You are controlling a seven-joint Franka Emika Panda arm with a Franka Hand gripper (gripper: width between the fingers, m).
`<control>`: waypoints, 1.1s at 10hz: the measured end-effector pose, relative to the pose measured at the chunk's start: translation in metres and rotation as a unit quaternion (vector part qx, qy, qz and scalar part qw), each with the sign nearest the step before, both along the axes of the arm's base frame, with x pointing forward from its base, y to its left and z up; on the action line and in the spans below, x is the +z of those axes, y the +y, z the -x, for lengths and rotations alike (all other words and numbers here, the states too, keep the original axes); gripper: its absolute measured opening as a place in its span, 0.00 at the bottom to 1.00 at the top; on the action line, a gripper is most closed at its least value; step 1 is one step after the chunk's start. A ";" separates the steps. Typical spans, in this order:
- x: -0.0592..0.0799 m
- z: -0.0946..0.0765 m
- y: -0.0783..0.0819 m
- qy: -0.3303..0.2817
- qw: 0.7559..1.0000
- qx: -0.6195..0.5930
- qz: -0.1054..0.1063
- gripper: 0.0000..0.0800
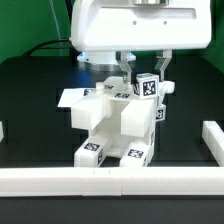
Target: Assemble chair
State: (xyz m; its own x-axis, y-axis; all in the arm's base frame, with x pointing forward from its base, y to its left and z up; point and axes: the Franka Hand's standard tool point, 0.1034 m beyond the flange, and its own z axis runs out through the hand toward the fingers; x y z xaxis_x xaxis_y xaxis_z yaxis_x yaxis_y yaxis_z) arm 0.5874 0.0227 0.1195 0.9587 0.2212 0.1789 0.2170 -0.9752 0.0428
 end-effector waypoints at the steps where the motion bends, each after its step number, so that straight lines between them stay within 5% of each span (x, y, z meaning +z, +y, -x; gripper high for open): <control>1: 0.000 0.000 0.000 0.000 0.999 -0.050 -0.011 0.35; 5: 0.001 -0.001 0.001 -0.001 0.974 -0.223 -0.045 0.35; 9: 0.001 -0.001 0.005 0.000 0.916 -0.394 -0.082 0.36; 10: 0.001 -0.001 0.005 -0.001 0.921 -0.382 -0.079 0.36; 11: 0.001 0.000 0.003 0.000 0.923 -0.376 -0.077 0.58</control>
Offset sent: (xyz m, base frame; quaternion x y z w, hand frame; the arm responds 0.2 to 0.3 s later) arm -0.0063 -0.0009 -0.0060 -0.0115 -0.0356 0.2780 0.9599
